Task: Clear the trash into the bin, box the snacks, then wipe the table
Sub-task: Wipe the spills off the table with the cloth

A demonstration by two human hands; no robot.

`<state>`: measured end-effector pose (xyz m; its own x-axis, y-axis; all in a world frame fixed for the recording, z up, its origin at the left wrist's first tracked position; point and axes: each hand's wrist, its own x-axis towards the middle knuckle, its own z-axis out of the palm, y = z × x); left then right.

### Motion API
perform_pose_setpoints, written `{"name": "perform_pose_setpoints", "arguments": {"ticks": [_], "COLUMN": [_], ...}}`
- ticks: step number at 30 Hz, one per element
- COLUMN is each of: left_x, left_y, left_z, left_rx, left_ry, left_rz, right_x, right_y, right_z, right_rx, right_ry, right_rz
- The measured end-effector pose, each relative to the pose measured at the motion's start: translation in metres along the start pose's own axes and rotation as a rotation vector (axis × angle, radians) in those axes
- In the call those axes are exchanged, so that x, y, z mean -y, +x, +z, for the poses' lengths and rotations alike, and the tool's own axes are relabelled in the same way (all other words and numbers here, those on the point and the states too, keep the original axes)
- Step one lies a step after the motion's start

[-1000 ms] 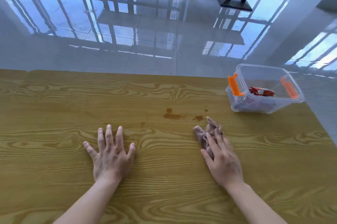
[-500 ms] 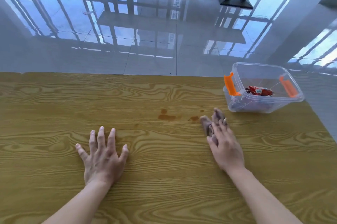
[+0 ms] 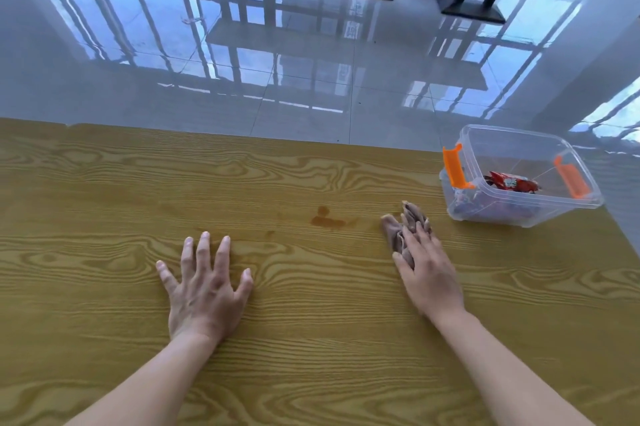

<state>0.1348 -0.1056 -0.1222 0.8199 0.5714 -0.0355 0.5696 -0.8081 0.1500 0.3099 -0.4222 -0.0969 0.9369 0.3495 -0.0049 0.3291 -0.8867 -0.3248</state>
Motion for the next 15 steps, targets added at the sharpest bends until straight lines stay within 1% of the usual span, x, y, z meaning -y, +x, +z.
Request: {"name": "perform_pose_setpoints", "arguments": {"ticks": [1,2,3,4,6,7,8,9,10,11,13,14,15], "left_x": [0.0,0.001,0.0,0.001,0.001,0.001,0.0,0.0,0.0,0.0,-0.001,-0.001,-0.002], "left_y": [0.0,0.0,0.0,0.0,0.0,0.0,0.0,0.0,0.0,0.0,-0.001,-0.001,-0.001], "left_z": [0.0,0.0,-0.001,-0.001,0.0,0.0,-0.001,-0.001,-0.001,-0.001,-0.001,-0.002,-0.002], "left_rx": [-0.003,-0.005,-0.004,-0.001,-0.002,-0.001,0.001,0.002,0.004,0.005,0.0,-0.004,-0.004], "left_ry": [-0.001,-0.002,-0.003,-0.003,-0.003,-0.003,-0.004,-0.005,-0.002,0.001,-0.001,-0.002,-0.002], "left_rz": [-0.001,-0.003,-0.004,-0.003,-0.005,-0.007,-0.007,-0.006,-0.007,-0.008,-0.008,-0.009,-0.01], "right_x": [0.013,0.024,0.032,0.035,0.033,0.027,0.016,0.006,-0.002,-0.004,0.004,0.013,0.022], "right_y": [0.015,0.022,0.02,0.009,-0.035,-0.057,-0.067,-0.062,-0.049,-0.029,0.021,0.041,0.053], "right_z": [0.001,0.004,0.007,0.012,0.021,0.021,0.019,0.015,0.013,0.009,0.003,0.001,0.001], "right_rx": [0.012,0.016,0.014,0.019,0.053,0.097,0.142,0.157,0.134,0.108,0.056,0.068,0.086], "right_ry": [0.008,0.013,0.009,-0.006,-0.044,-0.059,-0.076,-0.081,-0.093,-0.086,-0.053,-0.044,-0.052], "right_rz": [0.079,0.098,0.066,-0.013,-0.254,-0.375,-0.465,-0.498,-0.464,-0.361,-0.081,0.017,0.075]}}
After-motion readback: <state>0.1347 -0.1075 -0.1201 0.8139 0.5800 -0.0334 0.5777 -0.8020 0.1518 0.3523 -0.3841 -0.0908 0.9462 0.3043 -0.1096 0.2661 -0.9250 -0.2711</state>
